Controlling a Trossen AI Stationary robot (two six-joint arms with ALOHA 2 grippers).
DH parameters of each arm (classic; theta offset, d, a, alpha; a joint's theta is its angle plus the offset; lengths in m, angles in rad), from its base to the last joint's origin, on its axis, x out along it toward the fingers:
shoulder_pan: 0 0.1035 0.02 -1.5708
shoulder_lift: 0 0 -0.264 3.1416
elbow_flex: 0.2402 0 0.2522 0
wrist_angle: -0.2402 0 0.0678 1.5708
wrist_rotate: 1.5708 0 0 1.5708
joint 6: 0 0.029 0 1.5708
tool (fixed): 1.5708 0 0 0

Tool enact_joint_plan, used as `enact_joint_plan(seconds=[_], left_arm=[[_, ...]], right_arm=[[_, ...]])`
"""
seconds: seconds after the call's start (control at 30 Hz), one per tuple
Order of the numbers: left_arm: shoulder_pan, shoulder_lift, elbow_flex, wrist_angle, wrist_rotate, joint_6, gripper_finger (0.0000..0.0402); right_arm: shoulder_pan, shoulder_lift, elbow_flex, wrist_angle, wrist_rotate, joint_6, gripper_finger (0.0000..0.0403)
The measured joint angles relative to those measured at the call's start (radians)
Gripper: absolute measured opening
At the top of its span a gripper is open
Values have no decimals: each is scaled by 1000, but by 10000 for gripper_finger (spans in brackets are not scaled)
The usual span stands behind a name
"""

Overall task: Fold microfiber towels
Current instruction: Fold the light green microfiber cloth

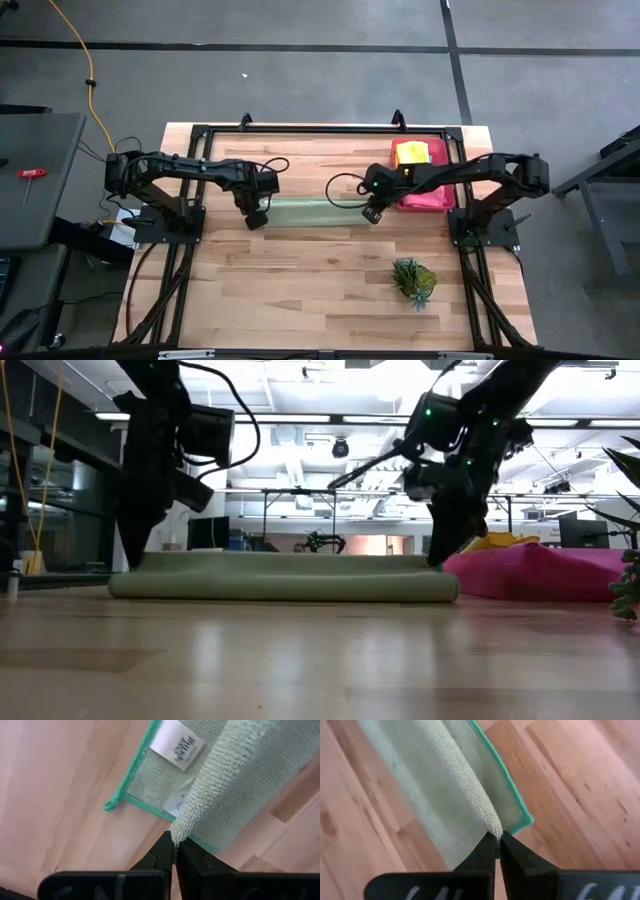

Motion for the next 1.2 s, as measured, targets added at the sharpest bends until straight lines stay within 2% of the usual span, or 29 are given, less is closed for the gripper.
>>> enact_joint_plan(seconds=[0.2, 0.5, 0.67, 0.8, 1.0, 1.2], left_arm=[[3, 0, 0, 3, -28, -21, 0], [3, 0, 0, 3, -30, -4, 11], [1, 0, 0, 3, -50, 1, 34], [4, 0, 0, -4, -103, 34, 55], [38, 0, 0, -14, -113, 77, 97], [87, -1, 32, -49, -146, 133, 141]], right_arm=[[0, 21, 0, 17, 53, 2, 0], [0, 21, 0, 15, 56, -5, 9], [0, 21, 0, 13, 72, -6, 56], [0, 21, 0, 14, 104, -12, 111], [-1, 21, 5, 3, 135, -33, 190], [-2, 20, 87, -77, 189, -135, 231]])
